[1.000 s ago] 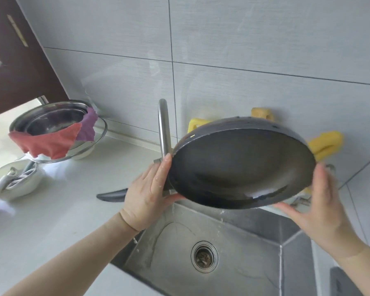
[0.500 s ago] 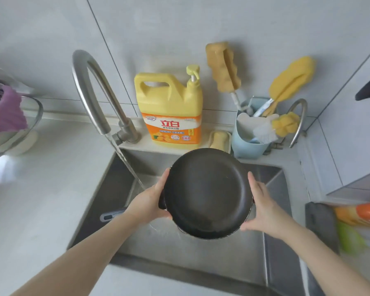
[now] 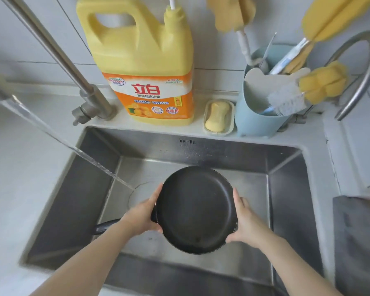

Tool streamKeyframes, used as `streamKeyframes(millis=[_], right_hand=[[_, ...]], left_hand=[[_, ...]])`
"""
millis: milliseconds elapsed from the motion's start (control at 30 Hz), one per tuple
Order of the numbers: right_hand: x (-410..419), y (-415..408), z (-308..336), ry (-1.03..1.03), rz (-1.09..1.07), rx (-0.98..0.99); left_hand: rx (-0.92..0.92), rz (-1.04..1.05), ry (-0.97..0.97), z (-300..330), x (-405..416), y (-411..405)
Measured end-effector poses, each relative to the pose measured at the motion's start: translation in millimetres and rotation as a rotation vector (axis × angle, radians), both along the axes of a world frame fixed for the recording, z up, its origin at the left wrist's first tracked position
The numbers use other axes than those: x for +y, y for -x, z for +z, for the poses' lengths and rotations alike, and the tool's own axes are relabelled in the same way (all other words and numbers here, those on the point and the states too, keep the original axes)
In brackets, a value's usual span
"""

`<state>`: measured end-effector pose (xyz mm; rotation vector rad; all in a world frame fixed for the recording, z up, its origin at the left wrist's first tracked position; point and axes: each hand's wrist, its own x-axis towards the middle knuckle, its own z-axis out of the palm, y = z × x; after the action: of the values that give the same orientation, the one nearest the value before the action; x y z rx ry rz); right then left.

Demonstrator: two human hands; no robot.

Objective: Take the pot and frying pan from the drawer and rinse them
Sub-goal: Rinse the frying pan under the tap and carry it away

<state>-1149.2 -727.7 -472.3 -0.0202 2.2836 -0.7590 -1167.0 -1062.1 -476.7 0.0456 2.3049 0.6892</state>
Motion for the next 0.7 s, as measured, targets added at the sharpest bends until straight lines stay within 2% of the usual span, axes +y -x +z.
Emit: streamKeyframes(millis=[167, 500, 567, 633, 700], right_hand=[[0, 1, -31, 0.016, 0.012, -0.034], [0, 2, -55, -0.020, 0.059, -0.028], [-2, 4, -57, -0.032, 0.067, -0.029], [0, 5, -61, -0.047, 0.069, -0.040], [-2, 6, -61, -0.060, 0.086, -0.020]], left_hand=[[-0.067, 0.024, -0.054, -23, -1, -4], [-0.060, 0.024, 0.031, -34, 4, -11], [-0.038, 0.066, 0.073, -29, 3, -14], [-0.030, 0.126, 0.196, -20, -2, -14], [-0.018, 0.295, 0.276, 1, -17, -17]])
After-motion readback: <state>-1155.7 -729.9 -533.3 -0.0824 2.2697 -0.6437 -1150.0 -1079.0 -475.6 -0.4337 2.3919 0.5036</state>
